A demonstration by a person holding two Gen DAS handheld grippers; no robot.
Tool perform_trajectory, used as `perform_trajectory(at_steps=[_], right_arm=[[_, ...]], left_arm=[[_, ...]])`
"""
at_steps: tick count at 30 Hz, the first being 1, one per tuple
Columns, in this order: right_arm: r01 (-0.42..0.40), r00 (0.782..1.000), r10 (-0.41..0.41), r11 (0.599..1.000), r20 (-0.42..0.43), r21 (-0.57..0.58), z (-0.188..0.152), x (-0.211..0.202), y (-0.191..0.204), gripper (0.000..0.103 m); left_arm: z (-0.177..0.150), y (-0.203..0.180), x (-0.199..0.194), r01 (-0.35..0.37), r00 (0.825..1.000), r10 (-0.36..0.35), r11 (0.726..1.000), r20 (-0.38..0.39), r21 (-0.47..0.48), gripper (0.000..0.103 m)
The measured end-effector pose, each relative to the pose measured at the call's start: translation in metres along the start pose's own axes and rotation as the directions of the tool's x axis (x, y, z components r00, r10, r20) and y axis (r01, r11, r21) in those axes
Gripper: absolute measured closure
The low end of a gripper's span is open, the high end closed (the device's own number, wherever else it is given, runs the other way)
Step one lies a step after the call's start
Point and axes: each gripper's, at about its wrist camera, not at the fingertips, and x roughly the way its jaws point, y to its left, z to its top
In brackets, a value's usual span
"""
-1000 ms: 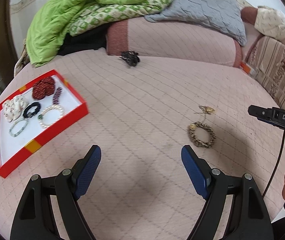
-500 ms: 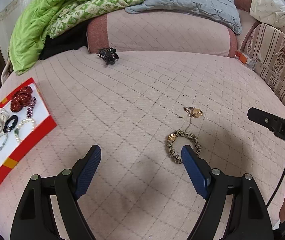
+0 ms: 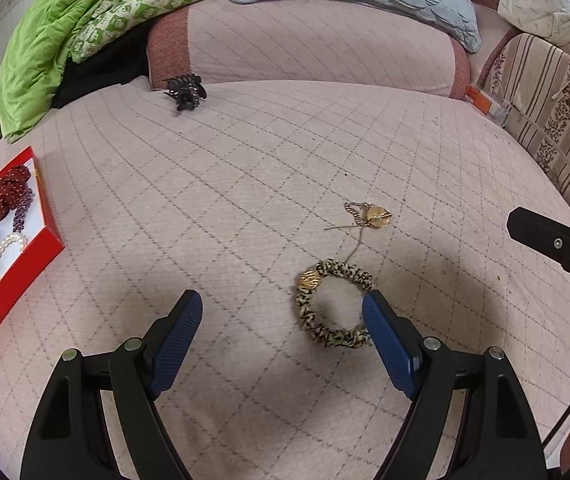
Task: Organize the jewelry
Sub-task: 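Grasp the leopard-print bracelet with the left tool while the right tool grasps the gold pendant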
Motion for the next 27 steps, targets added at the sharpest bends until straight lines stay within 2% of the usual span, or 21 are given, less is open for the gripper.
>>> perform_trajectory(at_steps=[5, 7, 9, 11, 14, 16, 22, 27], right_arm=[[0.002, 1.000, -0.002, 1.000, 0.001, 0.002, -0.001, -0.001, -0.003, 0.051], [0.003, 1.000, -0.003, 1.000, 0.000, 0.003, -0.001, -0.001, -0.003, 0.051], [0.000, 1.000, 0.000, 1.000, -0.001, 0.008, -0.001, -0.001, -0.004, 0.050], [0.004, 1.000, -0.004, 1.000, 0.000, 0.010, -0.001, -0.001, -0.006, 0.050], [0.005, 1.000, -0.005, 1.000, -0.004, 0.021, 0.000, 0.001, -0.009, 0.050], [0.009, 1.000, -0.009, 1.000, -0.006, 0.026, 0.001, 0.002, -0.009, 0.050], [0.002, 1.000, -0.001, 0.999, -0.022, 0.034, 0.003, 0.011, -0.007, 0.050], [-0.048, 0.997, 0.051, 0.997, -0.053, 0.066, 0.006, 0.026, -0.002, 0.050]], left_arm=[[0.000, -0.007, 0.008, -0.003, 1.000, 0.003, 1.000, -0.001, 0.017, 0.022], [-0.001, -0.008, 0.012, -0.015, 1.000, 0.015, 1.000, 0.001, 0.023, 0.029], [-0.002, -0.006, 0.018, -0.016, 1.000, 0.016, 1.000, -0.016, 0.019, 0.063], [-0.004, -0.003, 0.026, -0.008, 0.999, 0.009, 1.000, -0.037, 0.015, 0.079], [-0.005, -0.001, 0.027, -0.012, 1.000, 0.013, 1.000, -0.021, 0.028, 0.085], [-0.004, 0.000, 0.027, -0.018, 1.000, 0.019, 0.999, -0.015, 0.037, 0.096], [-0.008, 0.013, 0.020, 0.017, 1.000, -0.016, 0.999, -0.012, 0.036, 0.097], [-0.010, 0.032, 0.008, 0.042, 0.999, -0.042, 0.999, 0.004, 0.016, 0.097]])
